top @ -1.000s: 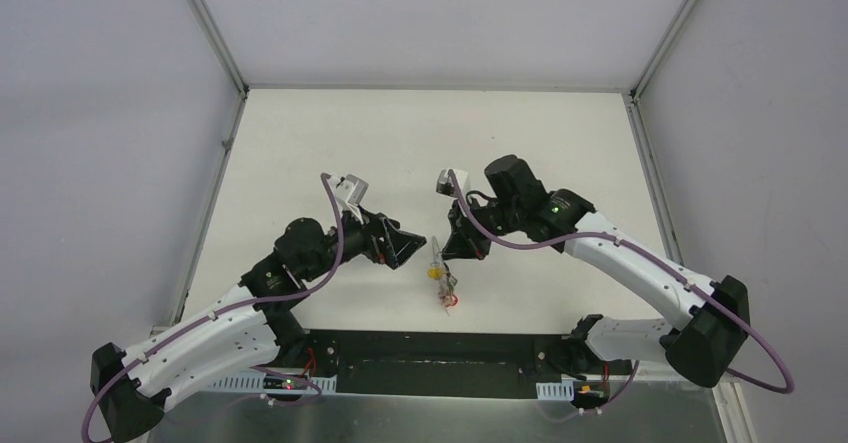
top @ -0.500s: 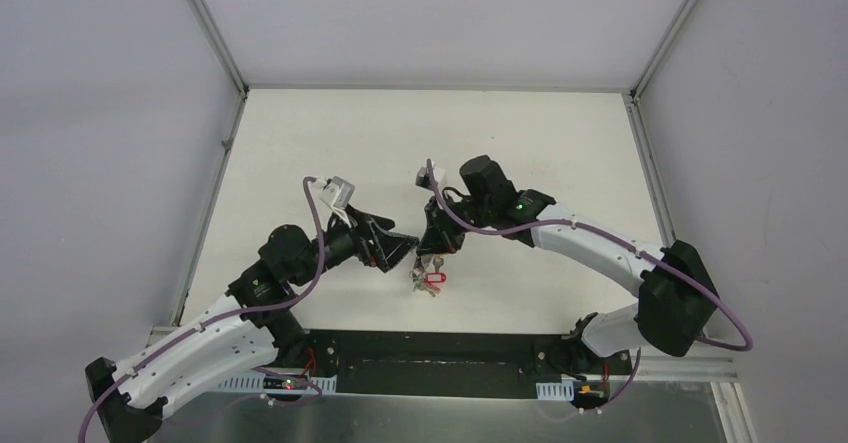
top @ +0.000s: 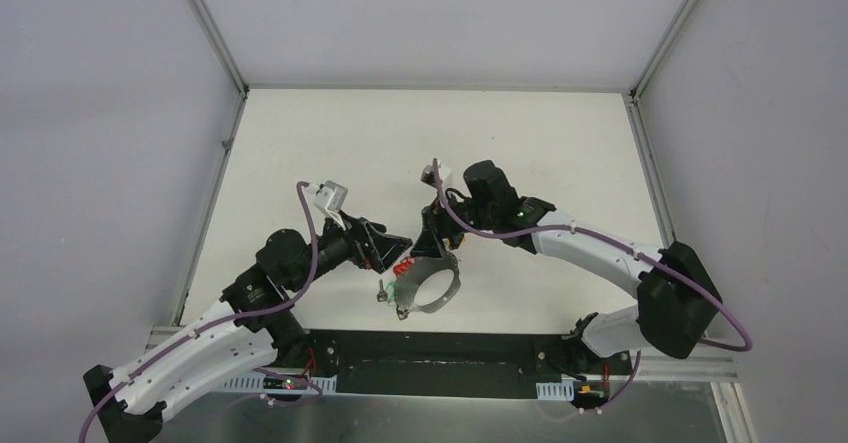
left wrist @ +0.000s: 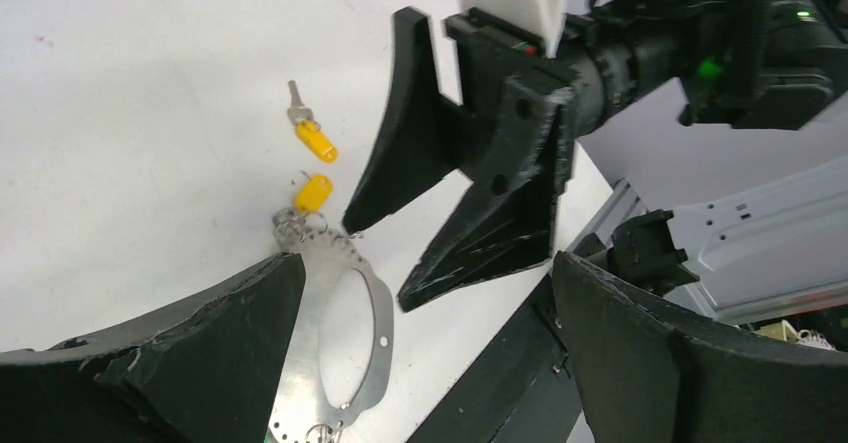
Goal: Put the keys on the keyring
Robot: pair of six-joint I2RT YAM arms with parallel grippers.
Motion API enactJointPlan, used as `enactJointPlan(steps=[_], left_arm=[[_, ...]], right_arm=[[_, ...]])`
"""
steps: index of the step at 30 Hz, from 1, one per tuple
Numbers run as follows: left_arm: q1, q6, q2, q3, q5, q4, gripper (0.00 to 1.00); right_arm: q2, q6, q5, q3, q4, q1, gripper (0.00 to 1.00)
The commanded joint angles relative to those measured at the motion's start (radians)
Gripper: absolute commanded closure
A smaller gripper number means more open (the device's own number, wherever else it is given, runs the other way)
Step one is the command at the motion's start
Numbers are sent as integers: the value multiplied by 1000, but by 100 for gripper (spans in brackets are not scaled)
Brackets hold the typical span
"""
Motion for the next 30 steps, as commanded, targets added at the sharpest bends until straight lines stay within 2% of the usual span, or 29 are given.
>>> enactJointPlan(steps=[1, 5, 11, 19, 25, 30], left_arm=[[-10, -34, 30, -3, -44, -58, 1], [-10, -64, 102, 26, -85, -151, 1], [-9, -116, 257, 63, -83, -261, 1], [1, -229, 409, 76, -52, -316, 1], [49, -240, 515, 105, 83, -335, 1], [169, -264, 599, 119, 247, -335, 1]], right_arm=[[-111, 3, 81, -53, 44, -25, 35], [-159, 47, 136, -112, 38, -60, 23], [-215, 147, 138, -195, 20, -135, 20], [-182, 181, 219, -201, -133, -196, 21], [-146, 149, 216, -198, -168, -215, 26], [-75, 136, 242, -165, -241, -216, 29]])
